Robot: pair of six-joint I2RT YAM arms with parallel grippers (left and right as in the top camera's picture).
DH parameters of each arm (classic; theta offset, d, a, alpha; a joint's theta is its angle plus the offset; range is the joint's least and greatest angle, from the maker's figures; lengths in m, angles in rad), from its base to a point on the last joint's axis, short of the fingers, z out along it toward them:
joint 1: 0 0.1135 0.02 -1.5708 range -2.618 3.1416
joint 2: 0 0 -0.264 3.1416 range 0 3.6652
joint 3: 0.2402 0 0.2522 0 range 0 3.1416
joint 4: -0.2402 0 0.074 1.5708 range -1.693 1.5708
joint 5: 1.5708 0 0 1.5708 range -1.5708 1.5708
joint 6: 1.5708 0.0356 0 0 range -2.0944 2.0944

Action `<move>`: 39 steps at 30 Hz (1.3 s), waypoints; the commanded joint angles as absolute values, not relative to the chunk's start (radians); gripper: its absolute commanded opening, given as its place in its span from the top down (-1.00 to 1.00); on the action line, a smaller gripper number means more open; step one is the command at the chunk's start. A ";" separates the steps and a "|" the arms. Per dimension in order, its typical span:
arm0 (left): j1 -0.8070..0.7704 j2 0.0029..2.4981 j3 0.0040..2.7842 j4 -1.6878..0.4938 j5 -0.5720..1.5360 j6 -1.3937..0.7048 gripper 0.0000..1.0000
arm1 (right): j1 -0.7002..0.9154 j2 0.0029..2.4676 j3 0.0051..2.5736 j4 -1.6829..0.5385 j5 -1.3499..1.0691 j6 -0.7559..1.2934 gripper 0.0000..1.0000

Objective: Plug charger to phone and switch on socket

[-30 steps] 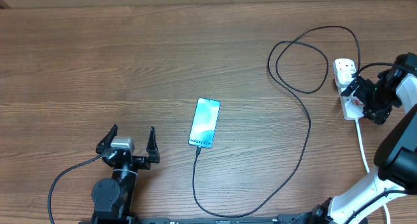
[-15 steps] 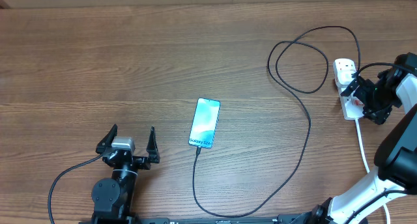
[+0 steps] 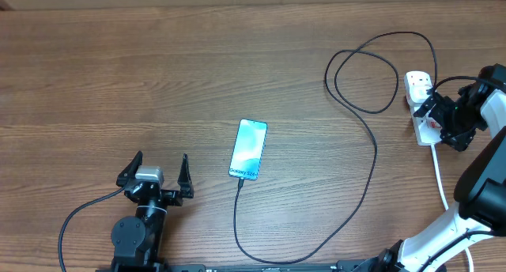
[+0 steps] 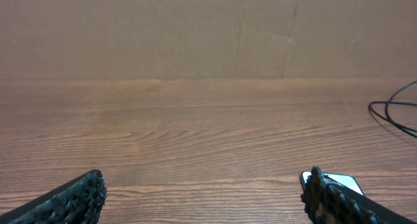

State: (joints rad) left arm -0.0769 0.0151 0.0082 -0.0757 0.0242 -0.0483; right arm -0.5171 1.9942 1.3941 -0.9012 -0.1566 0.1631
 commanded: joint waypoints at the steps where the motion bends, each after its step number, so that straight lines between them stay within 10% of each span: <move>1: -0.079 0.004 0.005 -0.078 0.011 -0.023 -0.99 | -0.505 1.948 1.409 -0.884 -0.226 0.155 -1.00; 39: -0.079 0.004 0.005 -0.078 0.011 -0.023 -0.99 | -0.484 1.866 1.409 -0.884 -0.226 0.155 -1.00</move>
